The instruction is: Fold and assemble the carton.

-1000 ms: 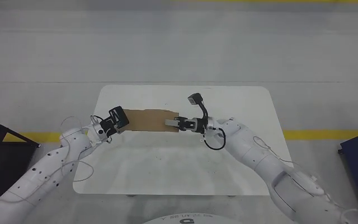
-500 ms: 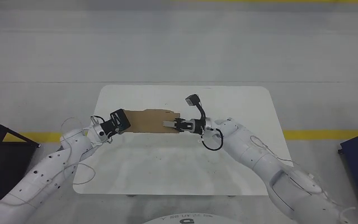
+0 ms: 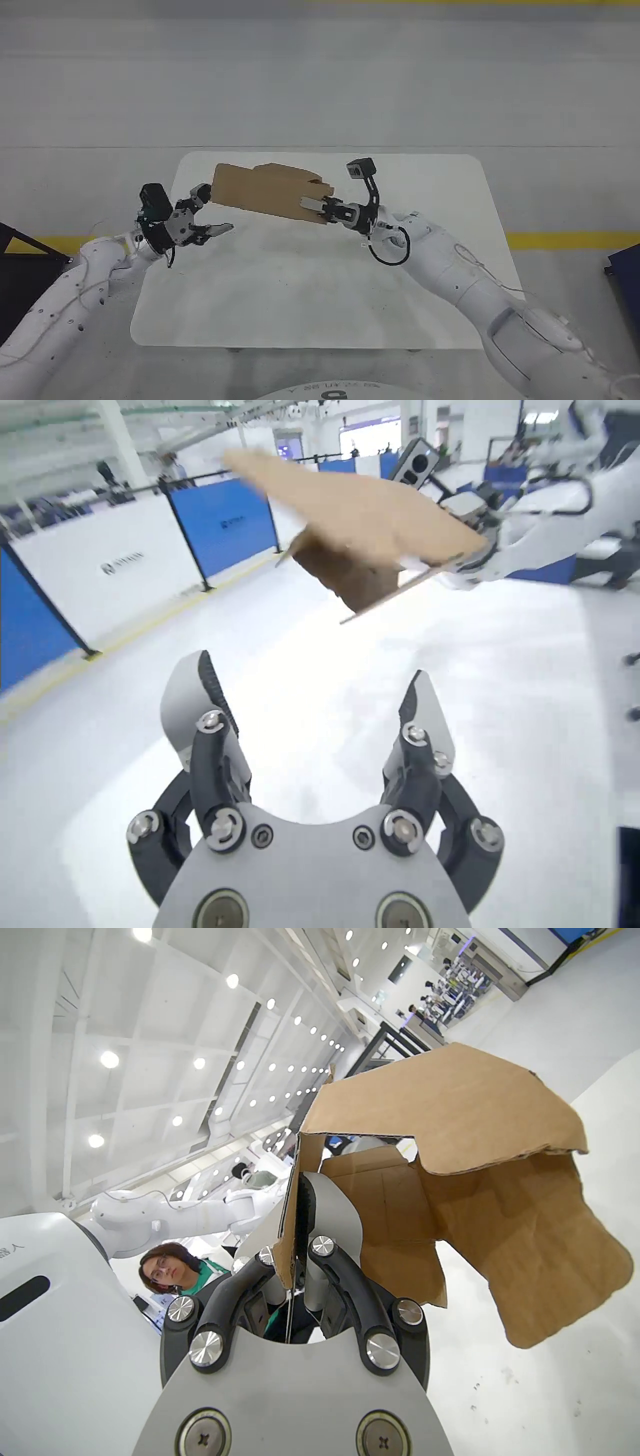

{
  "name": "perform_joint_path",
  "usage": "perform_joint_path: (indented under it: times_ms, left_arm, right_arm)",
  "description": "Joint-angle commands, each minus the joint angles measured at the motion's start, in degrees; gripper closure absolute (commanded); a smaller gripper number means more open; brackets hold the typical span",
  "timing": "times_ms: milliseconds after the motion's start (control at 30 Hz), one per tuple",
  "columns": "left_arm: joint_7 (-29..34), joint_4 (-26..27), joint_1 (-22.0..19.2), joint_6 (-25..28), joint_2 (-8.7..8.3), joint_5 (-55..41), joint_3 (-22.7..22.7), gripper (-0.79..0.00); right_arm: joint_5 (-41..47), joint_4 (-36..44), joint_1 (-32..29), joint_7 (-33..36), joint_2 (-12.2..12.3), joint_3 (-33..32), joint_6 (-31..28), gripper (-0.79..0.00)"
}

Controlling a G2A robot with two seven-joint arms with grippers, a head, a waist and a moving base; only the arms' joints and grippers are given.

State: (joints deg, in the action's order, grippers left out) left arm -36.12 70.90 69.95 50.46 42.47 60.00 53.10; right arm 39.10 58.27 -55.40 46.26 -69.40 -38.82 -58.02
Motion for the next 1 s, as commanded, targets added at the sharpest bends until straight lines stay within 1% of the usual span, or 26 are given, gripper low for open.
perform_joint_path:
  times_ms: [0, 267, 333, 400, 467, 500, 533, 567, 633, 667, 700, 767, 867, 967]
  left_arm:
    - [1.75, -2.04, -0.14, 7.54, 0.15, -6.02, -1.09, -0.785]
    - [1.75, -2.04, -0.14, 7.54, 0.15, -6.02, -1.09, -0.785]
    - [1.86, -1.03, 0.68, 7.54, 0.39, -9.51, -1.75, -0.785]
    - [5.85, -0.49, 0.64, 7.54, 0.47, -11.31, -3.22, -0.785]
    - [8.42, -1.32, 0.06, 7.54, 0.54, -12.39, -3.65, -0.785]
    - [9.88, -1.71, -0.56, 5.96, 0.58, -10.78, -3.3, -0.785]
    - [10.61, -0.95, -0.89, 2.46, 0.64, -7.69, -2.9, -0.785]
    - [10.61, 0.76, -0.76, -2.27, 0.67, -3.02, -2.58, -0.785]
    - [9.27, 5.09, 0.67, -10.28, 0.53, 7.7, -2.66, -0.785]
    - [8.08, 6.59, 1.5, -13.31, 0.43, 11.67, -2.61, -0.785]
    - [7.11, 7.85, 2.31, -15.7, 0.33, 15.15, -2.63, -0.785]
    - [5.17, 9.76, 3.64, -19.2, 0.13, 20.36, -2.5, -0.785]
    - [3.38, 11.66, 4.82, -21.73, -0.09, 25.38, -2.16, -0.785]
    - [0.99, 12.98, 6.04, -23.88, -0.23, 26.88, -1.26, -0.785]
  right_arm:
    - [0.16, 0.14, -0.08, 0.02, 0.04, -0.11, 0.02, 0.0]
    - [0.16, 0.14, -0.08, 0.02, 0.04, -0.11, 0.02, 0.0]
    - [-0.5, 0.63, -0.24, -0.92, 0.07, -0.52, 0.15, 0.0]
    - [-1.12, 1.54, -1.1, -1.94, 0.21, -1.19, 1.14, 0.0]
    - [0.9, 2.81, -2.2, -1.07, 0.4, -1.53, 3.73, 0.0]
    - [3.37, 3.59, -2.92, 0.72, 0.51, -1.42, 6.2, 0.0]
    - [7.17, 3.88, -3.57, 3.17, 0.66, -1.43, 10.24, 0.0]
    - [11.01, 3.48, -3.84, 5.63, 0.84, -1.83, 14.84, 0.0]
    - [15.51, 2.64, -3.92, 10.46, 1.08, -2.84, 19.64, 0.0]
    - [18.22, 2.25, -4.12, 12.83, 1.09, -3.13, 22.8, 0.0]
    - [19.26, 1.44, -3.92, 14.57, 1.15, -3.7, 23.93, 0.0]
    - [23.33, 0.83, -4.42, 17.44, 0.99, -4.4, 27.32, 0.0]
    - [27.79, 0.18, -4.76, 20.2, 0.73, -5.93, 29.38, 0.0]
    - [27.9, 0.18, -4.71, 20.54, 0.71, -6.1, 29.23, 0.0]
